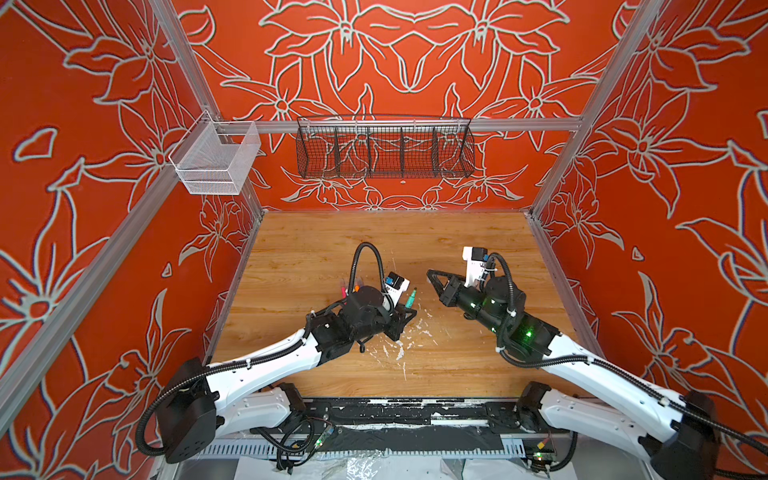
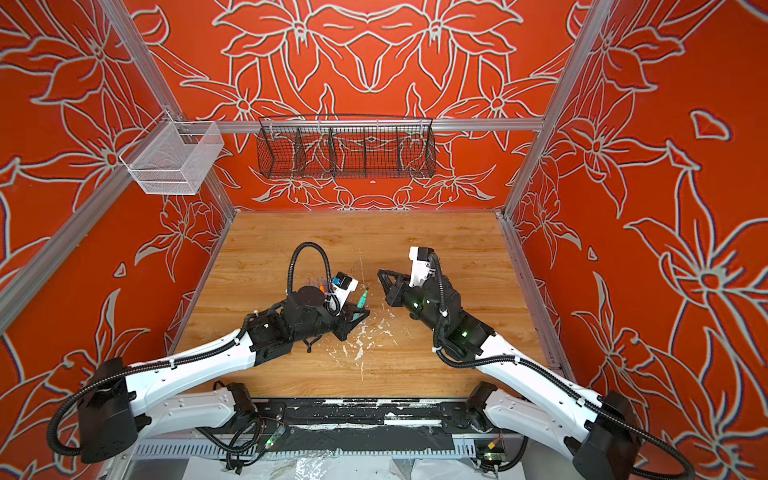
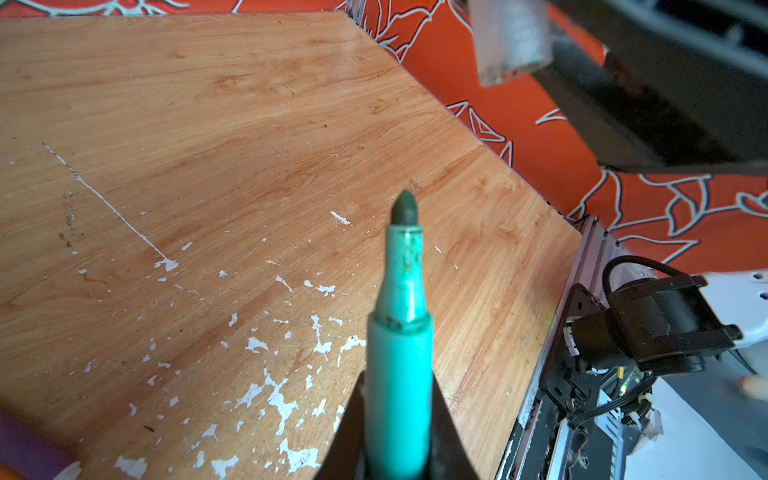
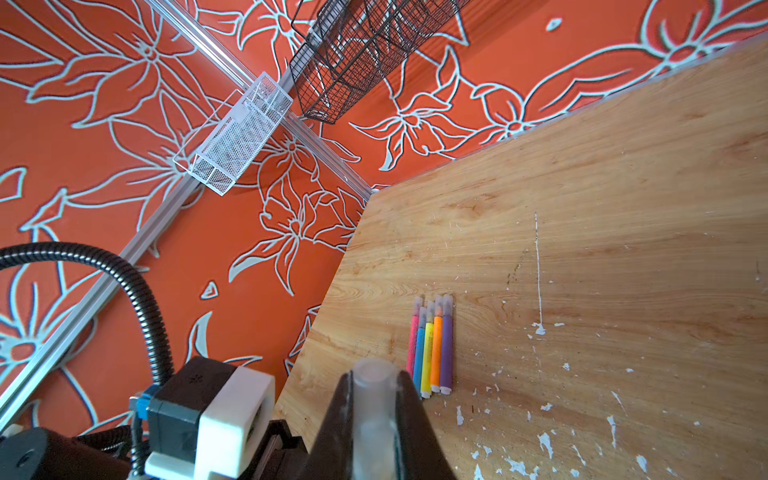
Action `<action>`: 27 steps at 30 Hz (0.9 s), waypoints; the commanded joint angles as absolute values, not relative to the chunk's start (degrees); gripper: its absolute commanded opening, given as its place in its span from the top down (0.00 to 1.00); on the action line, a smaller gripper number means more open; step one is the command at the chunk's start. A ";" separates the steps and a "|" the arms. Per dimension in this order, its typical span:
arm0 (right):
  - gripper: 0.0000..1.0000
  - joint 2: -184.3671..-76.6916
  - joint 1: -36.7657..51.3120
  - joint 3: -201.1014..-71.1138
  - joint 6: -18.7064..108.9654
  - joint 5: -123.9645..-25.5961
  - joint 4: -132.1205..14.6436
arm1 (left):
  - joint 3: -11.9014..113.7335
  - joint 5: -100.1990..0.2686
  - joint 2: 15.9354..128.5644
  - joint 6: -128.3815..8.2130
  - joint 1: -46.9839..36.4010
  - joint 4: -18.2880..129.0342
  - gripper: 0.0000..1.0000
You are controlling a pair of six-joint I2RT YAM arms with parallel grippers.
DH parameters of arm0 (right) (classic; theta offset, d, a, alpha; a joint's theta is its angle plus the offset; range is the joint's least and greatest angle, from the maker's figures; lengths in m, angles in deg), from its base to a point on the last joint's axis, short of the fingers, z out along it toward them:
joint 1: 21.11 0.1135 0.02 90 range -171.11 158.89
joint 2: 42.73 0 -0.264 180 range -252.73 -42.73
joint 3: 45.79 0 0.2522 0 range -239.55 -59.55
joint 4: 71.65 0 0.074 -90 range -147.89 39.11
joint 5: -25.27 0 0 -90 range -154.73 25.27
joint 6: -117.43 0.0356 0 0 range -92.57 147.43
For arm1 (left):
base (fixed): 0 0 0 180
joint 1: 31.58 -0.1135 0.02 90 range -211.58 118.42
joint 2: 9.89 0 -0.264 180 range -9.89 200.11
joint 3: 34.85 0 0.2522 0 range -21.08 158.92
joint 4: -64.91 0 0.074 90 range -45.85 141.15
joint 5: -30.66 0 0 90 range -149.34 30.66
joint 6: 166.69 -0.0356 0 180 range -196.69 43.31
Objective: Insert the pens into the pen caps
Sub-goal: 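Lift the cap and carry it with the right gripper toward the teal marker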
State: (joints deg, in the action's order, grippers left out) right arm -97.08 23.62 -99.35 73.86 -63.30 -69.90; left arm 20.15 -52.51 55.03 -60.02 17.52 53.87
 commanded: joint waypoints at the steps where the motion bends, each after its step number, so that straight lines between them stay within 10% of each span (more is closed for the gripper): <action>1: 0.92 -97.70 24.45 -99.76 74.26 -61.82 -74.32 | 19.52 -51.87 53.72 -60.70 17.69 55.61 1.00; 27: 0.93 -102.89 28.20 -94.27 77.77 -59.93 -85.95 | 18.83 -53.01 52.60 -60.34 17.73 55.90 1.00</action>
State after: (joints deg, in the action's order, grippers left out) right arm -102.39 27.77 -95.21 76.42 -60.74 -83.10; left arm 19.30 -52.79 53.79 -60.02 17.52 54.16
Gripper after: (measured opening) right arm 0.169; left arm 0.152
